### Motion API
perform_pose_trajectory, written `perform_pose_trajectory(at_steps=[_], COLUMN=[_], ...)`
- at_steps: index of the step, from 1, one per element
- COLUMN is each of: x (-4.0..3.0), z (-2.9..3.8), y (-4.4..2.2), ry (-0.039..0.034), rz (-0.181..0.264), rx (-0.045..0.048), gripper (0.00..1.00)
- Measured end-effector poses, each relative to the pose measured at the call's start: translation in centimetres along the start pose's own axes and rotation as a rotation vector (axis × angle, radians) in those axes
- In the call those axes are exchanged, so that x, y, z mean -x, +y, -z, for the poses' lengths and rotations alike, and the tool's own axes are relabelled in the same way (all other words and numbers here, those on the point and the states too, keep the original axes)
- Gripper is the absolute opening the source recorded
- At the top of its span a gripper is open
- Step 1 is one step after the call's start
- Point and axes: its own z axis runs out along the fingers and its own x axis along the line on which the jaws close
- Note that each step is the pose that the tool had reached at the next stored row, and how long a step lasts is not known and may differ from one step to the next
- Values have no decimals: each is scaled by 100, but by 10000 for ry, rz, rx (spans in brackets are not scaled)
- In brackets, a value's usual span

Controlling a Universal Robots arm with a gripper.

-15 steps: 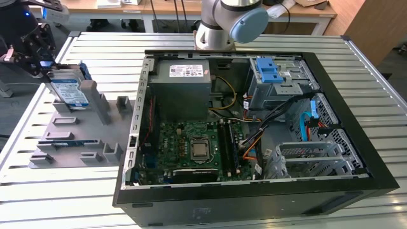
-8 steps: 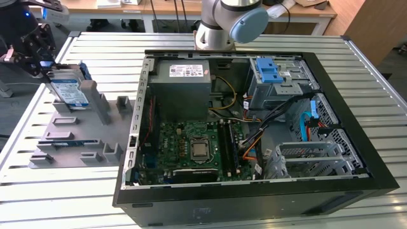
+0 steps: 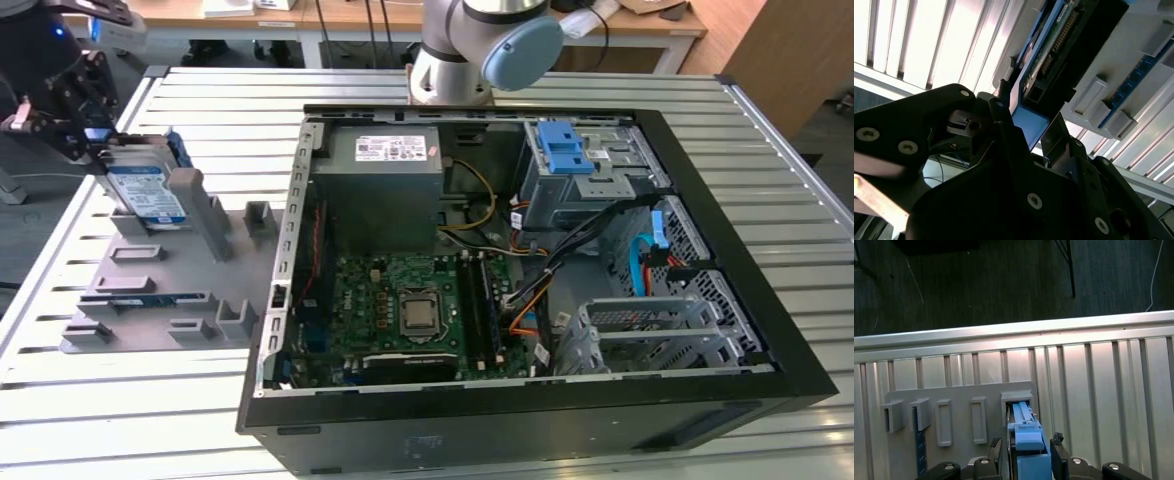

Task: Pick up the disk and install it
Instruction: 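Pick up the disk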

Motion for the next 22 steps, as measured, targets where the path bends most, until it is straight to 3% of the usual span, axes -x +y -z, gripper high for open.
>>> perform_pose_trajectory(at_steps=[8,22], x=[1,1], z=[-30,-8], y=[7,11], ry=[1,-2], rz=[19,21], rx=[3,-19], gripper=[50,50])
